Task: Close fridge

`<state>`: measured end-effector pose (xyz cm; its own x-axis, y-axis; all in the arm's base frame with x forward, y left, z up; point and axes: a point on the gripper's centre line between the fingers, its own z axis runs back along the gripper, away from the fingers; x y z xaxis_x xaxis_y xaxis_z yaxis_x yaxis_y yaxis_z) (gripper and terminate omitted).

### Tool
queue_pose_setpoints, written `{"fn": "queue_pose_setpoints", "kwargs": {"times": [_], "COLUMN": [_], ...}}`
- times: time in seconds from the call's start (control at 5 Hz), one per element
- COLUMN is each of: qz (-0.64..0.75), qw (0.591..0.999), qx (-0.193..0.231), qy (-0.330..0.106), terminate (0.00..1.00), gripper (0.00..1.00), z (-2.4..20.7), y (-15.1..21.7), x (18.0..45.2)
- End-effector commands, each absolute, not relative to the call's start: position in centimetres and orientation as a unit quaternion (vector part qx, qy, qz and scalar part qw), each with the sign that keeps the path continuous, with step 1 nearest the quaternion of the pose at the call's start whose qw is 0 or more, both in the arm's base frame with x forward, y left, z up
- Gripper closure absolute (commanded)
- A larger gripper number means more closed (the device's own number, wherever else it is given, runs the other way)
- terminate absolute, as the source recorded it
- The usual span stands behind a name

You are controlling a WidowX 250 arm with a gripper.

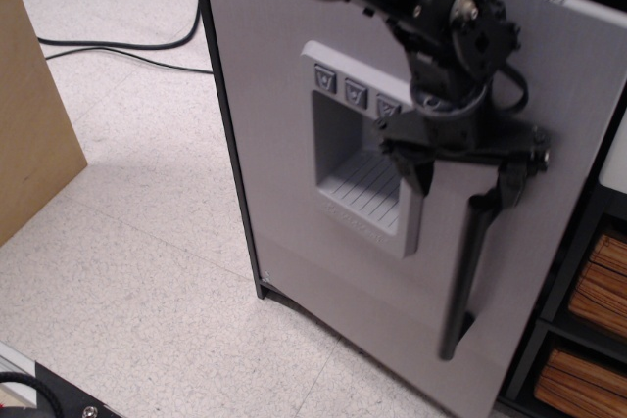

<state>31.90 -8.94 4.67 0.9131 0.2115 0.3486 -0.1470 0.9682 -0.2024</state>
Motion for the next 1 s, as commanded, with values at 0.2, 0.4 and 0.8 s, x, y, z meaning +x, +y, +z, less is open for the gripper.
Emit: {"fn": "queue_pose_setpoints", "kwargs": {"times": [0.2,0.4,0.8], "qz": [0.095,0.092,0.091], "qw": [0.958,0.958,0.962], "qx": [-0.117,-0.115,-0.103], "qy": [-0.244,-0.248,-0.237], "terminate": [0.0,0.0,0.0], "gripper": [0.0,0.0,0.0], "z": [7.7,7.4,9.3], "y": [-9.0,-8.9,-8.4], "x": [36.6,36.9,32.6]}}
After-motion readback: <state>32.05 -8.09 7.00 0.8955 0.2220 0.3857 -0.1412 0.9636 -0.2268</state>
